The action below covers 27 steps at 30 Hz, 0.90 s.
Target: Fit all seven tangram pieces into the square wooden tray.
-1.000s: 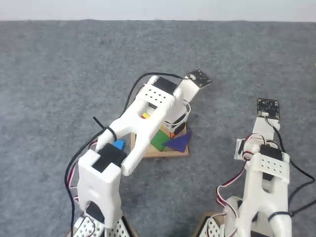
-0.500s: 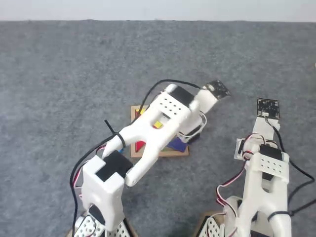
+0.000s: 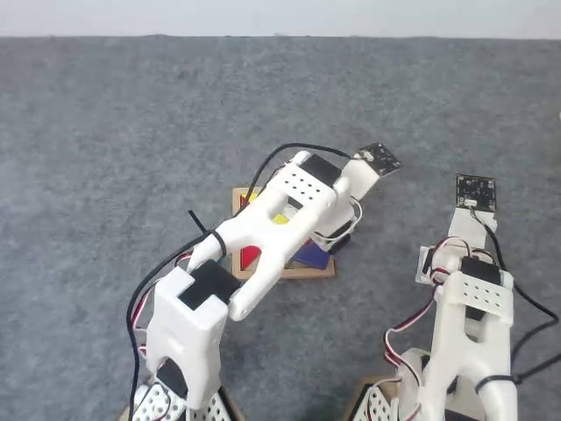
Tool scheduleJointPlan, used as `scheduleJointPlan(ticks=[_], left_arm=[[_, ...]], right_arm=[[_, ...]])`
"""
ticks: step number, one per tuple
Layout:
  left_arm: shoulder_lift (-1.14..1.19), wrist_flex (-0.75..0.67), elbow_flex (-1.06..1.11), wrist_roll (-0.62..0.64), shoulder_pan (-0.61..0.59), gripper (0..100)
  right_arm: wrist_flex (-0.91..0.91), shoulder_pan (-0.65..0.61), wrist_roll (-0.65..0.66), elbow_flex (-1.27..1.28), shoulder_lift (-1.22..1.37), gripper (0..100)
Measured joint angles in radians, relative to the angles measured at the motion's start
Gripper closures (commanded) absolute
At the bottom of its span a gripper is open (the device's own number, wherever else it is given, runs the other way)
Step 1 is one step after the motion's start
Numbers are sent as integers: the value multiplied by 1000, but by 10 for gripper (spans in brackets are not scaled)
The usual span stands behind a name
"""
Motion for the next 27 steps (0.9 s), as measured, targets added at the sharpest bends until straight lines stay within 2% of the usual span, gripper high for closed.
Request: scheduleJointPlan(ticks=[22,27], left_arm=[[0,-21,0,-9,-81,841],[-87,-8,75,-9,-91,841]], right_arm=[[0,0,0,0,0,757],[0,-2,0,0,0,757]])
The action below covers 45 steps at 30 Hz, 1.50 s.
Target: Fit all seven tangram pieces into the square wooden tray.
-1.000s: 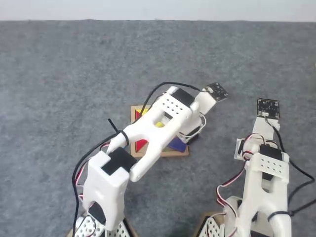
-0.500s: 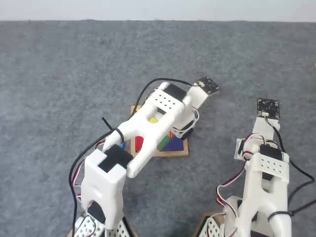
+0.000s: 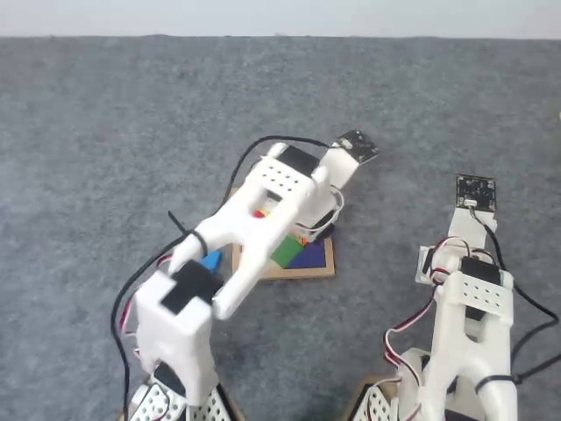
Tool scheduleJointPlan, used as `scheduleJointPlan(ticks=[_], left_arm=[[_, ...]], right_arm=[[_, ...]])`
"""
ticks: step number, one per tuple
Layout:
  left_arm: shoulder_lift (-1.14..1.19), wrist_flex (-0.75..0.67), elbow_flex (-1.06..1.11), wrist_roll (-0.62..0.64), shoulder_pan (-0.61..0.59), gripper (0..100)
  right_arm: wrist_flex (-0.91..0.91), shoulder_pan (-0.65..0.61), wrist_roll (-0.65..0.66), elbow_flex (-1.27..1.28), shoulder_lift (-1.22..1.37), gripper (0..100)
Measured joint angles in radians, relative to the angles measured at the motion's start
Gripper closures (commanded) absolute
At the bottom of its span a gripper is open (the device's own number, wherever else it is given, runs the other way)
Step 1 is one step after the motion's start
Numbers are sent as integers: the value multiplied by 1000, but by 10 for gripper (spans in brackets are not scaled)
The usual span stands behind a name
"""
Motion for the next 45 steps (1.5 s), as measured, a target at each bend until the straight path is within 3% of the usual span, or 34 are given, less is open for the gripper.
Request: scheduleJointPlan(ticks=[8,13,16,30,45], left_arm=[[-362,-158,423,2,-249,841],[-506,-180,634,-77,-471,841],[-555,-181,709,-141,-545,841],[-448,-288,749,-193,-565,838],[-354,-209,707,-189,-542,837]], right_arm=[[38,-92,8,0,0,757],[40,-120,11,0,0,757],[40,-123,11,0,0,757],[40,-121,11,0,0,757],[40,-121,11,0,0,757]])
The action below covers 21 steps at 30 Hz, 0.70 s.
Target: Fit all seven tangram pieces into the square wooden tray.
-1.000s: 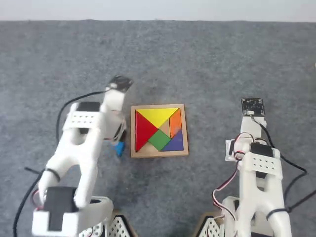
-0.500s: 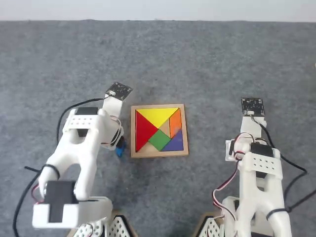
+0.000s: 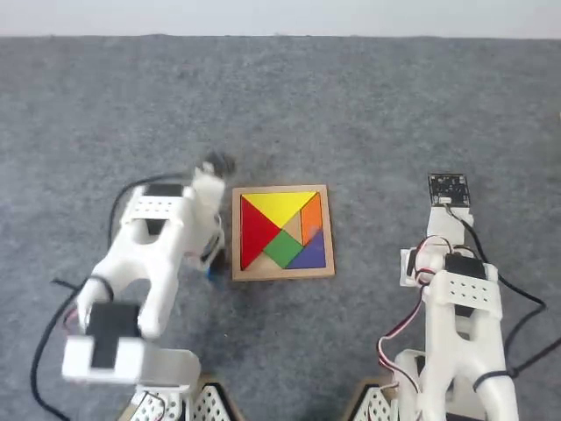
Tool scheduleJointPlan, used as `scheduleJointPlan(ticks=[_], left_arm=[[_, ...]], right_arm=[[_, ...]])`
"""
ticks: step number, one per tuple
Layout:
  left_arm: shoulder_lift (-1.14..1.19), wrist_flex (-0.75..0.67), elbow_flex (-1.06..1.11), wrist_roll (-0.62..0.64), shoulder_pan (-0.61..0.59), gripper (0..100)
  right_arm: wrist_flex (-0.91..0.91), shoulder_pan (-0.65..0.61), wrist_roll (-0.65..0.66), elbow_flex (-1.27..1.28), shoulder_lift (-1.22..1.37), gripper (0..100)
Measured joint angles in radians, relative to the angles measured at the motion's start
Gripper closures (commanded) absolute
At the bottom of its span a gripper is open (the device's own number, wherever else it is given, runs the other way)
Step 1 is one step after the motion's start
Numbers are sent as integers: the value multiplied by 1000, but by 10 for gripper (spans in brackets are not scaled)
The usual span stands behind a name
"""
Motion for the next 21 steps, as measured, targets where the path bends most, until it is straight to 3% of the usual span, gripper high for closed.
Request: scheduleJointPlan(ticks=[21], left_arm=[[9,-2,-17,11,-8,838]], right_arm=[[0,0,0,0,0,757]])
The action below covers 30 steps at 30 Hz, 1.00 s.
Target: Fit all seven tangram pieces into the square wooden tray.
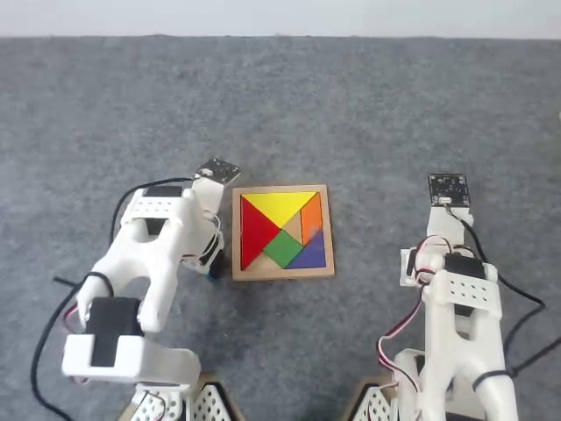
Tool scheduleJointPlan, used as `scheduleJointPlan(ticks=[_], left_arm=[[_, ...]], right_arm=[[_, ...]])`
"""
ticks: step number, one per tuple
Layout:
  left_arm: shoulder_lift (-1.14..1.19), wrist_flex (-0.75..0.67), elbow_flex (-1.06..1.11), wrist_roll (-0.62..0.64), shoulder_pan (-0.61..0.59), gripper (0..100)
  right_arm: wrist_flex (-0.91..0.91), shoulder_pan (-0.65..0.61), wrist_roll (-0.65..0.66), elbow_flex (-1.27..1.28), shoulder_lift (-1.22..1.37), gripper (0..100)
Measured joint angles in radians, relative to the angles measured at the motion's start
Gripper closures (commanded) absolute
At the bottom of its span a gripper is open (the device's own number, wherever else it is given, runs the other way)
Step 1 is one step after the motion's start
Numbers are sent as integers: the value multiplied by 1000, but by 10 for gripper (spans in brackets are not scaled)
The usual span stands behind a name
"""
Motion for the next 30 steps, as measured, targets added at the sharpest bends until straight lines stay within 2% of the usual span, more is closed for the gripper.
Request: scheduleJointPlan(ticks=[10,18,24,27,30], left_arm=[[0,-84,-38,3,35,842],[-2,-92,11,-20,100,930],[-2,-81,12,-68,104,975],[-2,-61,5,-77,81,952],[-2,-12,-49,-86,44,852]], right_arm=[[0,0,0,0,0,757],[0,0,0,0,0,757],[0,0,0,0,0,757],[0,0,0,0,0,757],[0,0,0,0,0,757]])
